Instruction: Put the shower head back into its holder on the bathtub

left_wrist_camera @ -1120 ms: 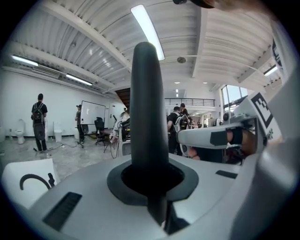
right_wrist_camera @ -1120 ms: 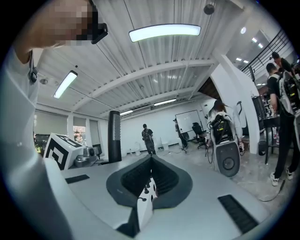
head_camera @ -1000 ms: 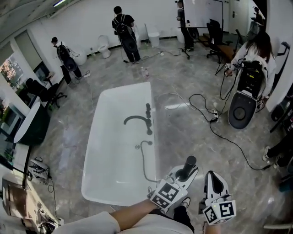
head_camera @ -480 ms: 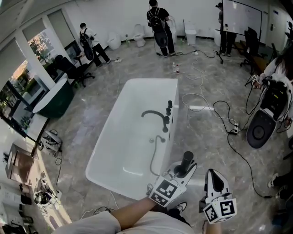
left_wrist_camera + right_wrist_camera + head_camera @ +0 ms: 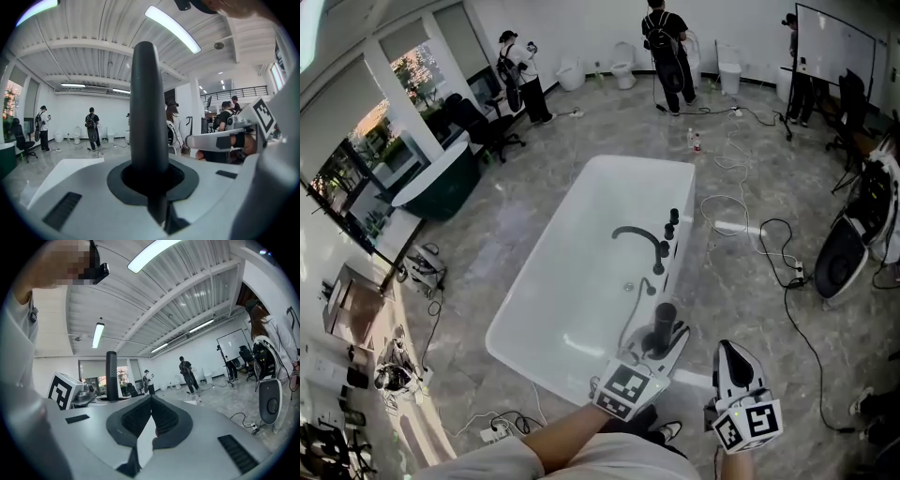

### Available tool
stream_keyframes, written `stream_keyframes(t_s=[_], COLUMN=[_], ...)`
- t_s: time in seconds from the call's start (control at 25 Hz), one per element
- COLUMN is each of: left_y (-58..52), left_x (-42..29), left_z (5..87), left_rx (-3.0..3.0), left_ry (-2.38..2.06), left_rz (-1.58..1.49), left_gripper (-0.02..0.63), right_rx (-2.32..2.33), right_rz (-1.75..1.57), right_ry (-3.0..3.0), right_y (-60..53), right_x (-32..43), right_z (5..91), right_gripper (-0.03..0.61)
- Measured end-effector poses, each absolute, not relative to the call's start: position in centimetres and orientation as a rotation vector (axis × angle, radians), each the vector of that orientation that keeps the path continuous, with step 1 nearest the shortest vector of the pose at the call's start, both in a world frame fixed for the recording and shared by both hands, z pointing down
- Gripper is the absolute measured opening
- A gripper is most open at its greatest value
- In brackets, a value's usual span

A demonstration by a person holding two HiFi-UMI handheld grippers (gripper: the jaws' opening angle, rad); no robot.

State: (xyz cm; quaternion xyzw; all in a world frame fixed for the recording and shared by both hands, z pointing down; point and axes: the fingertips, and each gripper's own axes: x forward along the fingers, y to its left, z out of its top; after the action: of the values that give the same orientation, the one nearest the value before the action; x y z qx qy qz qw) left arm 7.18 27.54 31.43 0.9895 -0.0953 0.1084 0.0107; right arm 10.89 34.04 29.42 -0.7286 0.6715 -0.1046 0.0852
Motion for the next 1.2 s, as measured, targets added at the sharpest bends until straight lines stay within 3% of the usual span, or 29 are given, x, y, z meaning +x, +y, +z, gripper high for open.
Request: stream_keyframes(t_s=[1.2], left_y=[9.9], left_x=[4.8], left_z=[29.8], left_rx=[3.012], left_ry=[-0.544], left_rz=[0.257], left_gripper=[0.040], right_rx=[-2.043], right_rz=[-0.344], right_ry=[2.255], right_y=[17.6], right_x=[9.3], right_z=[29.1], right_gripper=[0.014])
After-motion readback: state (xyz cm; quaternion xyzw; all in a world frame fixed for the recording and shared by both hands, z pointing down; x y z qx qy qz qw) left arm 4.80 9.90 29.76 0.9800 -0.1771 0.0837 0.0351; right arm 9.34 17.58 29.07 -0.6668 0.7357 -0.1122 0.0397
